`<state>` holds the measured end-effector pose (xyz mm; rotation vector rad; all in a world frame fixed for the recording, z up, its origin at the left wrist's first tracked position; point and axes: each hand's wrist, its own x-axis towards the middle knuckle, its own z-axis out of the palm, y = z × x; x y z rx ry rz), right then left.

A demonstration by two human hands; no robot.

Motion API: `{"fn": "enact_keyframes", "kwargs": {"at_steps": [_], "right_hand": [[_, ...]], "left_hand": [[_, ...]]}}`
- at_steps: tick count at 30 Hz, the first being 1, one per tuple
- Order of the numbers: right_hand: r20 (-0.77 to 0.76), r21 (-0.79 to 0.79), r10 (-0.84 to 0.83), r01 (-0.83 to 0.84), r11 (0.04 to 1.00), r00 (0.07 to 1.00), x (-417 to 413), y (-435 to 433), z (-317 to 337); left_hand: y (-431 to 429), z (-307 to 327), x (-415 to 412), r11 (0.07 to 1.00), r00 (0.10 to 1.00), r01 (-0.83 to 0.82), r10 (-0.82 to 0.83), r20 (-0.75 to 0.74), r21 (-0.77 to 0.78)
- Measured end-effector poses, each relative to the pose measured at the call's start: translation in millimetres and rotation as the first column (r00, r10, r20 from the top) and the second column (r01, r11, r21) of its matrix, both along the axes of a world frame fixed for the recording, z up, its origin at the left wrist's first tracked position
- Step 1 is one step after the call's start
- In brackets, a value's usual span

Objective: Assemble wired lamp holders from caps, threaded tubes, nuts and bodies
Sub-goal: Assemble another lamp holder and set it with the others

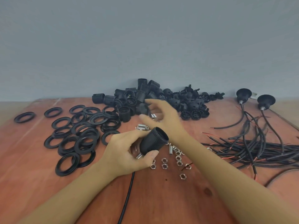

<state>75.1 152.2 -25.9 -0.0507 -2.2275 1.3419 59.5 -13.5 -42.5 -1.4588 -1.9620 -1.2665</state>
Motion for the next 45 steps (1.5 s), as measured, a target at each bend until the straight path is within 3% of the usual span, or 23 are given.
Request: {"fn": "enact_keyframes", "kwargs": {"at_steps": [2, 7, 11, 14, 20, 29, 34, 36, 40, 45], "right_hand": [[0.05, -0.152, -0.071, 0.078, 0.985, 0.996, 21, 24, 2], [0.19, -0.527, 0.072, 0.04, 0.849, 0.979, 49, 37, -1], [0.056, -0.738, 0.13, -0.047, 0.673, 0.99, 56, 26, 0], [-0.057, -0.789, 0.084, -0.097, 0.606, 0.995, 60, 21, 0], [-0.051, -0.667, 0.015, -0.045, 0.744, 0.999, 66, 13, -7], [-0.032, -0.532, 0.212, -0.196, 0.824, 0.977, 73, 24, -5], [0.052, -0.439, 0.358, -0.301, 0.846, 0.932, 81, 38, 2], [0.1, -0.399, 0.313, -0.25, 0.882, 0.945, 81, 37, 2], [0.116, -0.231, 0.14, -0.111, 0.967, 0.983, 78, 28, -1], [0.115, -0.257, 0.125, -0.092, 0.962, 0.985, 76, 25, -1]], "left_hand": [[3, -2, -1, 1.0, 0.997, -0.025, 0.024, 0.076, 0.01], [9, -7, -3, 0.996, 0.985, -0.083, 0.083, 0.154, -0.006], [9, -6, -3, 0.993, 0.986, -0.111, 0.114, 0.122, -0.028], [10, -6, -4, 0.99, 0.985, -0.141, 0.143, 0.098, -0.031], [11, -6, -4, 0.99, 0.986, -0.141, 0.141, 0.093, -0.008], [8, -3, -7, 0.997, 0.991, -0.071, 0.073, 0.111, -0.019], [6, -3, -8, 0.995, 0.954, 0.08, -0.061, 0.294, -0.054], [6, -2, -7, 0.992, 0.952, 0.114, -0.093, 0.292, -0.055], [10, -1, -3, 0.996, 0.988, 0.06, -0.049, 0.146, -0.068], [9, -3, -9, 1.0, 0.979, -0.016, 0.012, 0.203, 0.017]]}}
